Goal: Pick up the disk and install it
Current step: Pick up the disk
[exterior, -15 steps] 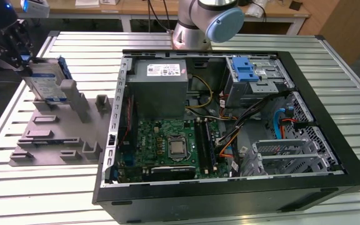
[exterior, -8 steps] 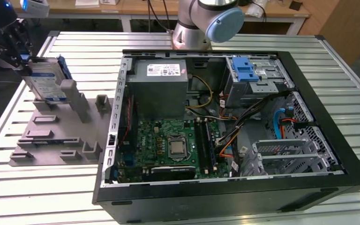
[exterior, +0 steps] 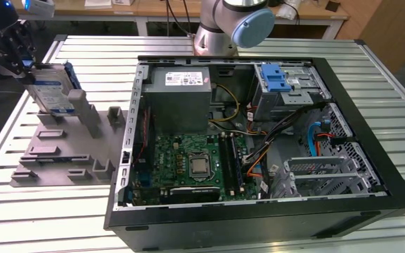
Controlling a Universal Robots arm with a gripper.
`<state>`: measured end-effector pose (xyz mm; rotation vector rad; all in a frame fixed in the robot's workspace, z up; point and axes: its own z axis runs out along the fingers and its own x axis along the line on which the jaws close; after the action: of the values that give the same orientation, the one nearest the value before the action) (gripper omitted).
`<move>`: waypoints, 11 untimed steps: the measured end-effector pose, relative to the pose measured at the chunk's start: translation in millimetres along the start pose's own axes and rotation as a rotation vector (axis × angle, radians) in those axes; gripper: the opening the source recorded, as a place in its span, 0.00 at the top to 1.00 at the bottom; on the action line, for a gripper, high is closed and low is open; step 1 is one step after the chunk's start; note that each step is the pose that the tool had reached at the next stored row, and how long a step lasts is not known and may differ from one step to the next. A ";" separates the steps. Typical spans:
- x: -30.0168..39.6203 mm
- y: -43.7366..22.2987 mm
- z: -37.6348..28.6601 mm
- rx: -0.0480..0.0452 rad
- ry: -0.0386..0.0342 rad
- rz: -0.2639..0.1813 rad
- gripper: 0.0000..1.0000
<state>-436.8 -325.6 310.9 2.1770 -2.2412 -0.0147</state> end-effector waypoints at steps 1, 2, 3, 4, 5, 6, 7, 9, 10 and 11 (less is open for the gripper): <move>0.0 0.0 0.0 0.0000 0.0000 0.000 0.64; 0.0 0.0 -0.1 0.0000 0.0000 0.000 0.64; 0.0 0.0 -0.1 0.0000 0.0000 0.000 0.64; 0.0 0.0 -0.1 0.0000 0.0000 0.000 0.64; 0.0 0.0 -0.2 -0.0001 -0.0004 0.000 0.64; 0.0 0.1 -0.2 -0.0001 -0.0005 0.000 0.64; 0.0 0.1 -0.4 -0.0001 -0.0006 0.000 0.64; 0.0 0.1 -2.1 -0.0005 -0.0010 0.000 0.64; 0.0 0.1 -2.8 -0.0001 -0.0013 0.000 0.64; 0.0 0.1 -3.8 -0.0003 -0.0013 0.000 0.64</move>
<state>-436.9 -325.5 314.7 2.1775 -2.2417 -0.0165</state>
